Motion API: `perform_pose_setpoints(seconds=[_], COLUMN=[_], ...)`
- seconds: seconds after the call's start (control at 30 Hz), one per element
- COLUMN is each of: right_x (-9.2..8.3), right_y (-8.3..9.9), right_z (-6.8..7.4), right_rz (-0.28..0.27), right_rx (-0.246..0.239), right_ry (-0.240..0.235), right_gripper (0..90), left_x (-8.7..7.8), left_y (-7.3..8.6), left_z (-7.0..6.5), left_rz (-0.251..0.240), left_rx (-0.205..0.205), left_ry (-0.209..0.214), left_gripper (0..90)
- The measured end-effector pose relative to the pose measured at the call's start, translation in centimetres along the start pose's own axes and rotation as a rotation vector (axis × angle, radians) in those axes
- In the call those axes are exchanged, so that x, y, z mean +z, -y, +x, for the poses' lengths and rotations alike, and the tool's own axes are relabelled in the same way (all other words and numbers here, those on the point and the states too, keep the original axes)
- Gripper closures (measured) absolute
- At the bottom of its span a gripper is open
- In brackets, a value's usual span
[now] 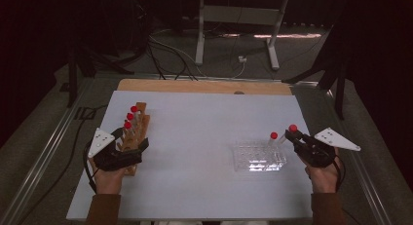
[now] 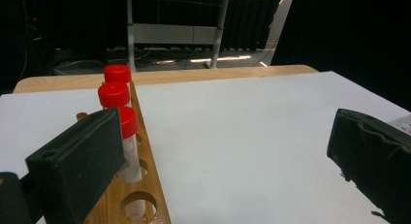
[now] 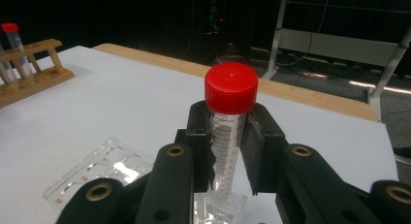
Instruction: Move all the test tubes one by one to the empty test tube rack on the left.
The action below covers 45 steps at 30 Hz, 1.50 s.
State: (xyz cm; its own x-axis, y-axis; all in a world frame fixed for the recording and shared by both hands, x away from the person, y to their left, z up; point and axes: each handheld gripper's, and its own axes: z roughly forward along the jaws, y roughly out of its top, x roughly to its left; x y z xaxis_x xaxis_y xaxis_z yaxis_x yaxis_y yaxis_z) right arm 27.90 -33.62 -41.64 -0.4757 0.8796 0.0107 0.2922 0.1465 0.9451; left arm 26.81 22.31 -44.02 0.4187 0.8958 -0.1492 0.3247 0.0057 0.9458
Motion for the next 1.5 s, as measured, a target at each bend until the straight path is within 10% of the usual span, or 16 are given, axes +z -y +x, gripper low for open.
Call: perform_pose_setpoints(seconds=[0.6,1.5], right_x=[0.1,2.6], right_y=[-1.2,-1.6], right_z=[1.7,6.2], right_rz=[0.022,0.063], right_rx=[-0.039,-0.071], right_ry=[-0.109,-0.190], right_gripper=[74.2,74.2], left_x=[0.7,7.6], left_y=[0.0,-1.4], left_z=[-2.2,-12.6], left_rz=[0.010,0.028], left_rx=[0.046,0.145], left_ry=[0.029,0.269], left_gripper=[0.8,1.1])
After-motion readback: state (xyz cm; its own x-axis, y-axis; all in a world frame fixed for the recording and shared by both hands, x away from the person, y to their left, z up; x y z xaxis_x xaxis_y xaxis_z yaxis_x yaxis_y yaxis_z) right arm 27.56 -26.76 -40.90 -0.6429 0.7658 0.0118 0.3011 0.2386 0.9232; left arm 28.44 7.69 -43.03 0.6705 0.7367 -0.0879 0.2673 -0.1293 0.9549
